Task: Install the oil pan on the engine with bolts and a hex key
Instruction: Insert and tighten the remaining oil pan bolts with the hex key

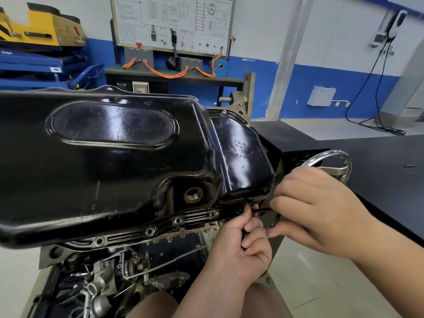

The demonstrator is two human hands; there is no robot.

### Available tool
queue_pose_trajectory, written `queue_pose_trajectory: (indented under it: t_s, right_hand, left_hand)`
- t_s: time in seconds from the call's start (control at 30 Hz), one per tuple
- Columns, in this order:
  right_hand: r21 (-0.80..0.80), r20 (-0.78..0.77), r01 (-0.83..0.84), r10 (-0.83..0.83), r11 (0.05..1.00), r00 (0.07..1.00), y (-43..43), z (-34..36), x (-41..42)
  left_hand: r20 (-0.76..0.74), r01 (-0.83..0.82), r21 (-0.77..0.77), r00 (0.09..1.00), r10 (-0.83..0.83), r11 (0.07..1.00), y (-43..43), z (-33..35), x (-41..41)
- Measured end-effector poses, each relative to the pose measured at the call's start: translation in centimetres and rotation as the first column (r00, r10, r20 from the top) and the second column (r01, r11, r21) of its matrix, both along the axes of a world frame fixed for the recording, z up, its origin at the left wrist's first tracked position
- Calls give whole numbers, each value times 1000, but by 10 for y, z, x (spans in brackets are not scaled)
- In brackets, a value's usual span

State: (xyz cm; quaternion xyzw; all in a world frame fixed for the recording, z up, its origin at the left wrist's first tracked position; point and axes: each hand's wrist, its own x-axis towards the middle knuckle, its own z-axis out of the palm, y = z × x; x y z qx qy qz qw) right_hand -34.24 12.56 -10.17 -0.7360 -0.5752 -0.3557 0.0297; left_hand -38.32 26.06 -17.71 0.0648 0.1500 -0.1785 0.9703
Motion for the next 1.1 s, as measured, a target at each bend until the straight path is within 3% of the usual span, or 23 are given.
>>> queue_pose_trajectory:
  t_s: [0.17,0.37,0.47,0.63,0.73,0.9,1.03,1.1]
  right_hand:
    - [92,32,-83,81,992,996,14,-9,0]
    - [253,28,-7,0,967,1000,23,-22,-5]
    - [329,-30,62,-56,942,998,27,-27,-11]
    - [449,-201,143,-57,882,978,29,-37,-15]
    - [537,-408,226,15,813,913,25,-48,-16]
    - [559,-578,299,105,773,810,26,-73,-14]
    - [701,-563,303,239,646,791,31,-70,-25]
    - [721,-562,291,284,629,777,29,-62,-33]
  left_hand:
    - [-15,-16,19,1000,16,1000,-1,2,-2]
    - [10,-7,37,1000,7,999,4,4,-3]
    - [28,-16,64,999,15,998,5,-1,0]
    - [47,6,-17,999,-5,1000,5,-4,2]
    - [34,37,-52,999,-35,998,5,0,1]
    - [37,57,-42,998,-55,997,3,4,-3]
    - [-45,36,-11,998,-36,999,5,1,-8]
    - [-117,5,13,993,-4,1000,8,-2,-10]
